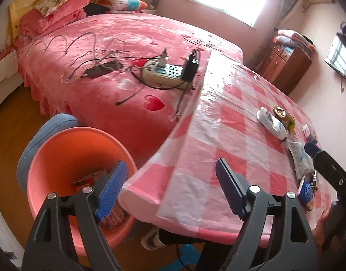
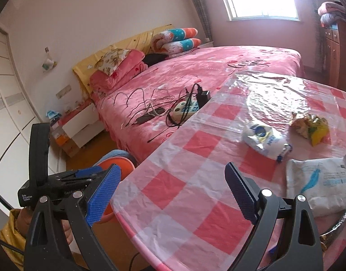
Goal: Collect trash
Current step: 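Return both grippers from the bucket to the table, then move the left gripper to the blue Vinda tissue pack and grasp it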
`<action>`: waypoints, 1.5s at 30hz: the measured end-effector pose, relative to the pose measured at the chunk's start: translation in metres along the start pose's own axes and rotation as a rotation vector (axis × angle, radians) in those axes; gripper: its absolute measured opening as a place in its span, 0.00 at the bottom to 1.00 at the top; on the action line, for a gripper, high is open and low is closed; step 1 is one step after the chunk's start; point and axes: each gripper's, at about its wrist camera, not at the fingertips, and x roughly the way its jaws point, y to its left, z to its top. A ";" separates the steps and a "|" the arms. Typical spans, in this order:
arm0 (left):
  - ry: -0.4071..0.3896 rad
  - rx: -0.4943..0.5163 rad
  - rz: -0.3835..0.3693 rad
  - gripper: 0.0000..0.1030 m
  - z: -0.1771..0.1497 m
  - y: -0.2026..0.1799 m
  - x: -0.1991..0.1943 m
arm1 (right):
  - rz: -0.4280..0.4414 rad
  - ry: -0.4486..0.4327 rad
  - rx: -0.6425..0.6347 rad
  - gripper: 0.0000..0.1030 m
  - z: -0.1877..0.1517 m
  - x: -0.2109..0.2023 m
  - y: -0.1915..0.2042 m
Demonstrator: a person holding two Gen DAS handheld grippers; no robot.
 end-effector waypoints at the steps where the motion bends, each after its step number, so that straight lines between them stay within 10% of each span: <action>1: 0.001 0.008 -0.001 0.79 0.000 -0.005 0.000 | -0.006 -0.004 0.002 0.90 0.000 -0.002 -0.002; 45: 0.098 0.267 -0.069 0.79 -0.015 -0.148 0.028 | -0.111 -0.183 0.251 0.90 0.002 -0.085 -0.133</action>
